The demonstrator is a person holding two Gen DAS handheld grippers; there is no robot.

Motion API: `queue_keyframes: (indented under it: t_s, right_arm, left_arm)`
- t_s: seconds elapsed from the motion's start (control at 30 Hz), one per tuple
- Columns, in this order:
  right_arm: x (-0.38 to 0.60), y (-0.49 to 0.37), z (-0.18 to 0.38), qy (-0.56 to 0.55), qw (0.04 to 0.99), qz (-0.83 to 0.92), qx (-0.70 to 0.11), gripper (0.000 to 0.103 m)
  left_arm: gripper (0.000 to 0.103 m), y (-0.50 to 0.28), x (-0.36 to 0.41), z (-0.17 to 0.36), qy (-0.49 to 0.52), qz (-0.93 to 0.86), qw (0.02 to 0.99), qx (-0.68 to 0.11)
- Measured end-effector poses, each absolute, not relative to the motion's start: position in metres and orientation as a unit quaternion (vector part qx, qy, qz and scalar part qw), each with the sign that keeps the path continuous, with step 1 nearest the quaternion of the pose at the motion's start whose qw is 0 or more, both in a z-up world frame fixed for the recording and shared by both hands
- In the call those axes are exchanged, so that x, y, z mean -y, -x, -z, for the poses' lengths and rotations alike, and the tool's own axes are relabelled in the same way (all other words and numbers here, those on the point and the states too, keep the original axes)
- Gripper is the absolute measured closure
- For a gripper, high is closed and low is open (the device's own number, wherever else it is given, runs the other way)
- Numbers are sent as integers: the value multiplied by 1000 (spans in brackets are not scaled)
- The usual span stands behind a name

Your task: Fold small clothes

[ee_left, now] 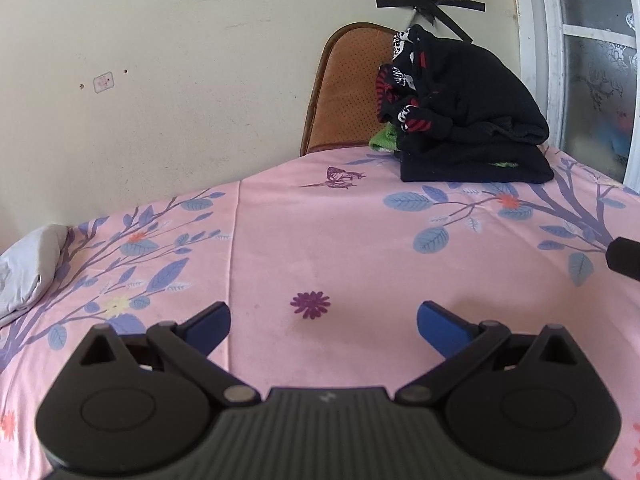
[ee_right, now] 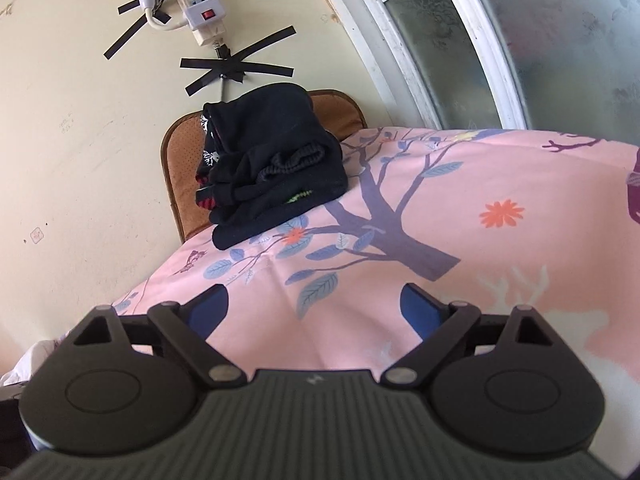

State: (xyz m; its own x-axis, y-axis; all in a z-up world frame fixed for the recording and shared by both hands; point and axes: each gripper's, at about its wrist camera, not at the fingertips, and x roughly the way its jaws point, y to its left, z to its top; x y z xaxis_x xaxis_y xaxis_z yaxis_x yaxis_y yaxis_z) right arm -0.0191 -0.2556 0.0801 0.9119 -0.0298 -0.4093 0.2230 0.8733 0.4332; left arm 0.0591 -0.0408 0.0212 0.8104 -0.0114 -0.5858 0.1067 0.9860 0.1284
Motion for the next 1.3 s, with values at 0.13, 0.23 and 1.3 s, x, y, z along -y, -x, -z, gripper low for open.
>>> queue_keyframes:
  t_s: [0.13, 0.23, 1.3]
  right_arm:
    - [252, 20, -81, -233, 950, 62, -199, 8]
    - [250, 20, -81, -228, 951, 59, -202, 8]
    - [251, 19, -80, -229, 949, 62, -208, 6]
  left_arm:
    - [0, -57, 40, -22, -80, 34, 949, -303]
    - [0, -56, 39, -23, -77, 34, 950, -299]
    - [0, -48, 37, -25, -74, 61, 953, -286]
